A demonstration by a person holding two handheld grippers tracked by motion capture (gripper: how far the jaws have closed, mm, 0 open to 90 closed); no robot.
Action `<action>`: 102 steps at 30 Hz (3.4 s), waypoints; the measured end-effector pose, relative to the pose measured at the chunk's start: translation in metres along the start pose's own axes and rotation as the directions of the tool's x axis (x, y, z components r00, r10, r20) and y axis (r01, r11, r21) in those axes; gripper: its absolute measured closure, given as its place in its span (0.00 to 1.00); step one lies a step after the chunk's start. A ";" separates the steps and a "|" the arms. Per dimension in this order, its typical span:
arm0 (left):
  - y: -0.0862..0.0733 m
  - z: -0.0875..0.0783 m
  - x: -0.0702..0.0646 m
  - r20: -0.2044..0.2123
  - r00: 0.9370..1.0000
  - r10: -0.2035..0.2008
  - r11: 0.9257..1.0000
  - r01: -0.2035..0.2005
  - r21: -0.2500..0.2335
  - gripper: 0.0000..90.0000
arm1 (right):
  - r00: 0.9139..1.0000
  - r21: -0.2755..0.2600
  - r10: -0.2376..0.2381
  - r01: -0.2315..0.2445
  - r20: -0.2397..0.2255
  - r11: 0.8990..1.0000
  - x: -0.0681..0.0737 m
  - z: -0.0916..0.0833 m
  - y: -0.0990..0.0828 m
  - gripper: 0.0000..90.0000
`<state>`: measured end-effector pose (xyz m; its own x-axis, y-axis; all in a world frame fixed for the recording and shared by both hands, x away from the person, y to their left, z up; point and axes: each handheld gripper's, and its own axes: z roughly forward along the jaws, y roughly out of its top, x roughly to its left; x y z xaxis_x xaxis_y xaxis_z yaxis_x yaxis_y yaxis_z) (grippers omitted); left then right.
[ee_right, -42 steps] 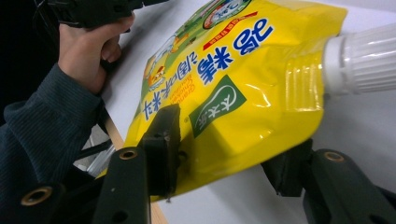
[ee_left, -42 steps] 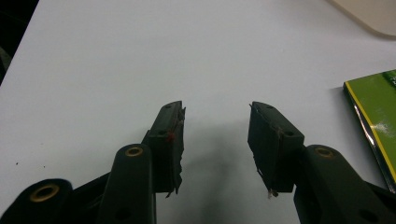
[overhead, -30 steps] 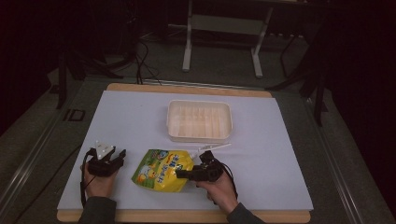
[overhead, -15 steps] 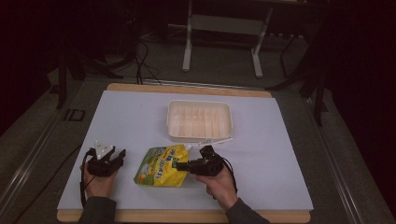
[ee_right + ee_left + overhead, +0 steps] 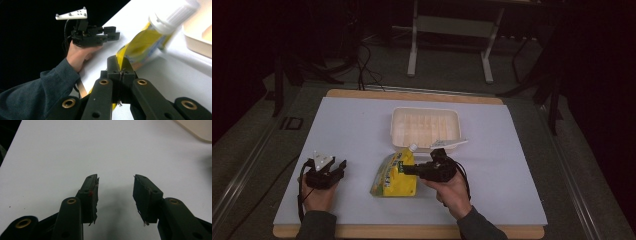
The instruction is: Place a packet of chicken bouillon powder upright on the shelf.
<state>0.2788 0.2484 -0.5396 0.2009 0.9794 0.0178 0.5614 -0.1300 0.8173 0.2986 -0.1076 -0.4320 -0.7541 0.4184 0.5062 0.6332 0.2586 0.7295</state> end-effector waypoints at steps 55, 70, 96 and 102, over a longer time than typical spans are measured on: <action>0.000 0.000 0.001 0.000 1.000 -0.003 1.000 0.003 -0.003 0.60 | 0.980 -0.042 -0.201 0.200 -0.005 0.979 0.010 -0.009 0.022 1.00; 0.000 0.000 0.001 0.000 1.000 -0.006 1.000 0.006 -0.004 0.60 | 0.973 -0.048 -0.230 0.230 0.006 0.972 0.013 -0.013 0.026 1.00; 0.000 0.000 0.001 0.000 1.000 -0.005 1.000 0.005 -0.001 0.59 | 0.952 -0.041 -0.305 0.306 0.027 0.951 0.018 -0.024 0.039 1.00; 0.000 0.000 0.001 0.000 1.000 -0.005 1.000 0.005 -0.001 0.59 | 0.947 -0.038 -0.319 0.320 0.033 0.947 0.018 -0.026 0.043 1.00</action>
<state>0.2786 0.2491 -0.5393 0.1980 0.9801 0.0135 0.5613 -0.1247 0.8182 0.3074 -0.1112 -0.3796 -0.9104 0.3428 0.2317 0.3516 0.3458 0.8700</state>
